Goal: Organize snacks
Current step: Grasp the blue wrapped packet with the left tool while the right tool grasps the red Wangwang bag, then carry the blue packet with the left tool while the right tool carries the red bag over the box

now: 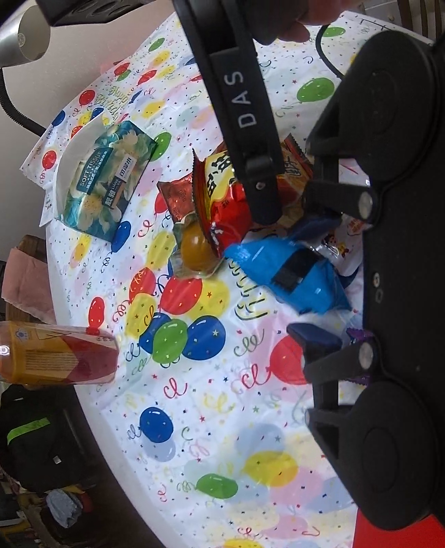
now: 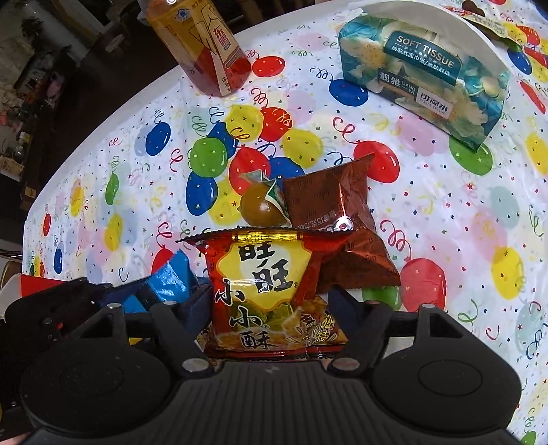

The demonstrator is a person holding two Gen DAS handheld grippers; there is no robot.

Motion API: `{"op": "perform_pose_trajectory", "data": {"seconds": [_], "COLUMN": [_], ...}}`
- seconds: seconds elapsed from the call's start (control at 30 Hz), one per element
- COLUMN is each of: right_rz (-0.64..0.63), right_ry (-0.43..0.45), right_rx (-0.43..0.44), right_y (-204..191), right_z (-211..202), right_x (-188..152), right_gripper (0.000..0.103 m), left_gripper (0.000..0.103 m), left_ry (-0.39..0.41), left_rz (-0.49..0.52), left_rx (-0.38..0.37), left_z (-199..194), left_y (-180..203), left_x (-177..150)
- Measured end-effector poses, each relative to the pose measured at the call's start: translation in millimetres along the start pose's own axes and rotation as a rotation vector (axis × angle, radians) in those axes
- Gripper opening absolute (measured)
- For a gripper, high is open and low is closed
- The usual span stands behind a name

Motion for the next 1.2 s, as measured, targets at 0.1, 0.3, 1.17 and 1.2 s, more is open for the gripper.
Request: {"op": "perform_pose_trajectory", "data": {"seconds": [0.1,0.3,1.17,1.2], "right_rz": [-0.005,-0.026,-0.144,-0.153], "right_ry": [0.002,0.013,0.049,0.049], "right_rx": [0.004,0.004,0.014,0.013], "right_y": [-0.4,-2.2,-0.7,-1.4], "right_z": [-0.8,-4.0,-66.8,-70.3], "right_x": [0.8,0.1,-36.7,-39.7], "right_gripper": [0.071,0.058,0.048,0.048], "left_gripper": [0.042,0.037,0.033,0.033], "left_ry": [0.003,0.013,0.068,0.067], "left_rz": [0.004,0.005,-0.046,-0.050], "left_rx": [-0.003,0.008,0.018,0.014], "left_z": [1.0,-1.0,-69.6,-73.6], "left_y": [0.7,-0.9,1.8,2.4], "left_x": [-0.2,-0.1,-24.5,-27.6]}}
Point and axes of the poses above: each gripper's, at about its wrist camera, not at the fingertips, and z roughly the way its jaws point, y to its right, x to its top, the point moved 10 cm from there along z, roughly the way its jaws point, and after that the axes turned 8 degrees about z, right-handed, at the moved point
